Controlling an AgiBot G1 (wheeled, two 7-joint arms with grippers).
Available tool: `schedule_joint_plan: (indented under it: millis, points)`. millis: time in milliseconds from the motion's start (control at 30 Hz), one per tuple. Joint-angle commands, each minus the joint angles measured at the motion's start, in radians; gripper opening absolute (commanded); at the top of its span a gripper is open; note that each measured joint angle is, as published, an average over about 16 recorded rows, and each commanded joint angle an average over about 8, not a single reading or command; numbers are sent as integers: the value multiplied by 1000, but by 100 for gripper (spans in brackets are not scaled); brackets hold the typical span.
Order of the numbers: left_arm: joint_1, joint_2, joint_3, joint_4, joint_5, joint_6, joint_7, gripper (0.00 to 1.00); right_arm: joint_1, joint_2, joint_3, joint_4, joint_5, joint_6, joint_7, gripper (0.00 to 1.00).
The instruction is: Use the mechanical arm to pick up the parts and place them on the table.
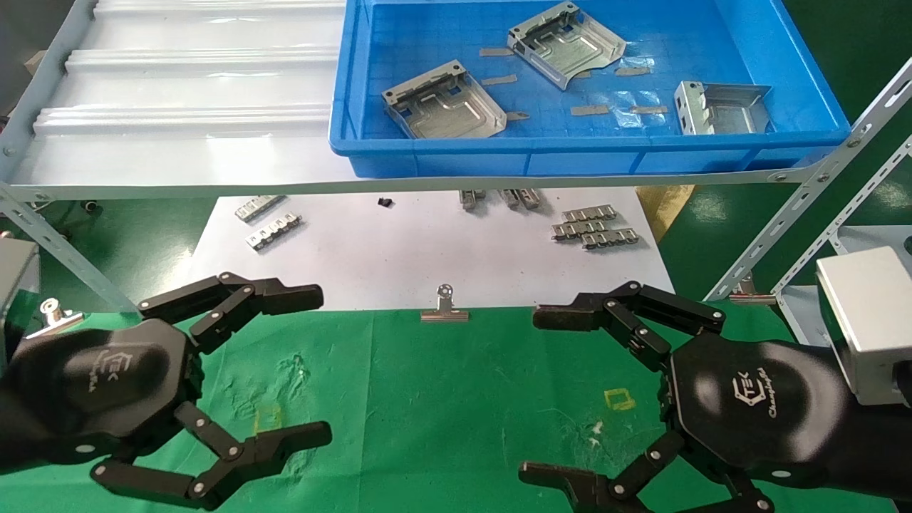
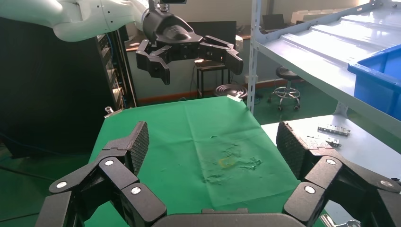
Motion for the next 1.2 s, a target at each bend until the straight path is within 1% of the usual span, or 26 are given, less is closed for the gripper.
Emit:
schedule_joint_plan:
  millis: [33, 933, 967, 1200]
  points:
    - [0, 0, 0, 0, 0, 0, 0, 100, 0, 0, 0, 0, 0, 0, 0, 100]
    - [0, 0, 0, 0, 0, 0, 0, 100, 0, 0, 0, 0, 0, 0, 0, 100]
    - [0, 0, 0, 0, 0, 0, 0, 93, 0, 0, 0, 0, 0, 0, 0, 100]
    - [0, 0, 0, 0, 0, 0, 0, 6, 0, 0, 0, 0, 0, 0, 0, 100]
